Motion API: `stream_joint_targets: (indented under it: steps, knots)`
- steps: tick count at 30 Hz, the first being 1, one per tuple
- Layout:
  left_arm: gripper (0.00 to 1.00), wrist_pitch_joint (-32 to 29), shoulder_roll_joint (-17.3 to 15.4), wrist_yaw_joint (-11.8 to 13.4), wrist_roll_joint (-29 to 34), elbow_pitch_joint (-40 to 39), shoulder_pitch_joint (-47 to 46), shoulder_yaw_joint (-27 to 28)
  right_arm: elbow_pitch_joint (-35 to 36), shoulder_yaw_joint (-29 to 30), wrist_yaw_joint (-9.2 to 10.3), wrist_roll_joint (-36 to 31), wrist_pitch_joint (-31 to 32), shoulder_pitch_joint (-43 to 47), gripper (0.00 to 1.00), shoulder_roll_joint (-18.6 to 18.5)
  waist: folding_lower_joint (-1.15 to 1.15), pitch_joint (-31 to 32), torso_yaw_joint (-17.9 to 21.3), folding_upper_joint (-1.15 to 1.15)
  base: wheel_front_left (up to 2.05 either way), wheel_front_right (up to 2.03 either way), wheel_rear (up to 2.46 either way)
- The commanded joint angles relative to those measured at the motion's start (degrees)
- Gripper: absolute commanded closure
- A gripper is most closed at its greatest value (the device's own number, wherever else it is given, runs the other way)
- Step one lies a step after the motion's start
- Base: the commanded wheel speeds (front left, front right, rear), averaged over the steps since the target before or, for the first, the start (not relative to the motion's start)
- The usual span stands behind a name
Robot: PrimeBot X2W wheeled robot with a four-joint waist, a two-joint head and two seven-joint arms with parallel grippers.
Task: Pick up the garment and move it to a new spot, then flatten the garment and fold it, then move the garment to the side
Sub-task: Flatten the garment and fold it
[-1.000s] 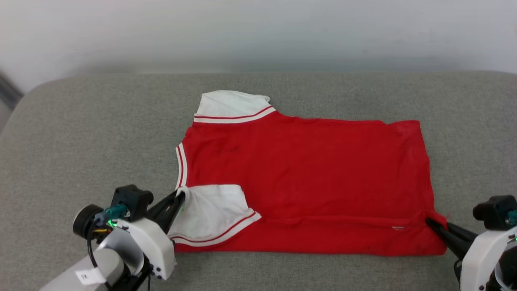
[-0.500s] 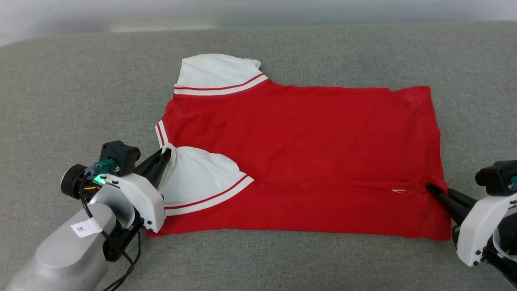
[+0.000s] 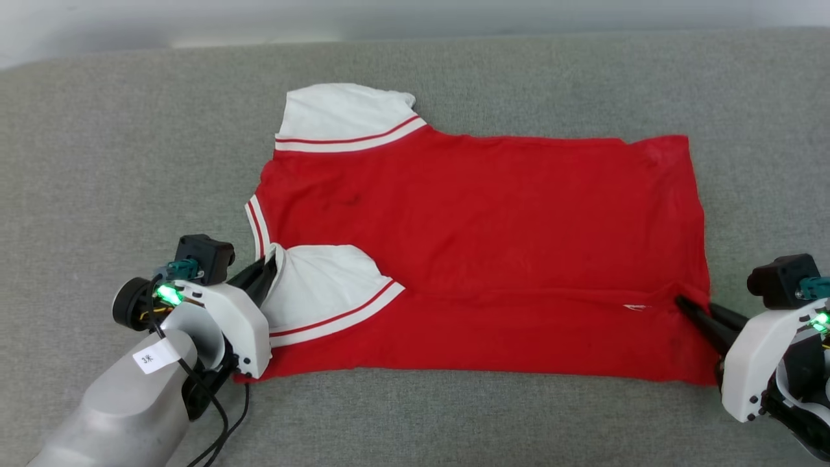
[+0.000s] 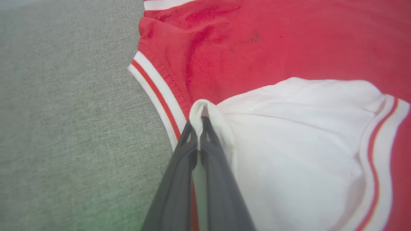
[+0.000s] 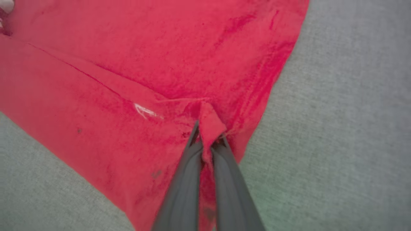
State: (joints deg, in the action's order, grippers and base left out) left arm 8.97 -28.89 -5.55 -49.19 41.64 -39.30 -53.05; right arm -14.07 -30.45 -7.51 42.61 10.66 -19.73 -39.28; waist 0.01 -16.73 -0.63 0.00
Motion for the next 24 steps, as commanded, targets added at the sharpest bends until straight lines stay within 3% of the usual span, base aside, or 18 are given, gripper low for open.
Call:
stream_joint_targets:
  steps: [1, 7, 13, 17, 24]
  knots:
    - [0.0, -0.1, -0.3, -0.1, 0.3, 1.0, 0.1, -0.4, 0.1, 0.4, 0.04, -0.1, -0.7, -0.3, 0.0, -0.1, -0.01, 1.5, -0.4, 0.0, 0.0, 0.0, 0.0]
    - [0.0, -0.3, -1.7, -0.2, 0.9, 0.2, -2.2, -0.4, 2.1, 2.6, 0.03, -0.1, -2.0, 2.3, 0.0, -0.7, -0.01, 5.5, -1.8, 0.0, 0.0, 0.0, 0.0]
    - [0.0, -4.9, -4.2, -0.2, 0.8, -4.1, -5.0, -0.6, 4.3, 4.6, 0.04, -0.9, -1.0, 5.0, 0.0, -0.6, -0.01, 8.3, -2.7, 0.0, 0.0, 0.0, 0.0]
    - [0.0, -10.4, -5.3, -0.4, -0.5, -6.6, -6.6, -1.0, 5.3, 5.6, 0.03, -1.4, -0.2, 6.1, 0.0, -0.1, -0.01, 9.2, -3.0, 0.0, 0.0, 0.0, 0.0]
    - [0.0, -29.8, -7.1, -0.9, -5.9, -11.5, -9.7, -3.1, 7.2, 7.1, 0.04, -2.3, 2.1, 7.6, 0.0, 0.7, -0.01, 9.9, -3.1, 0.0, 0.0, 0.0, 0.0]
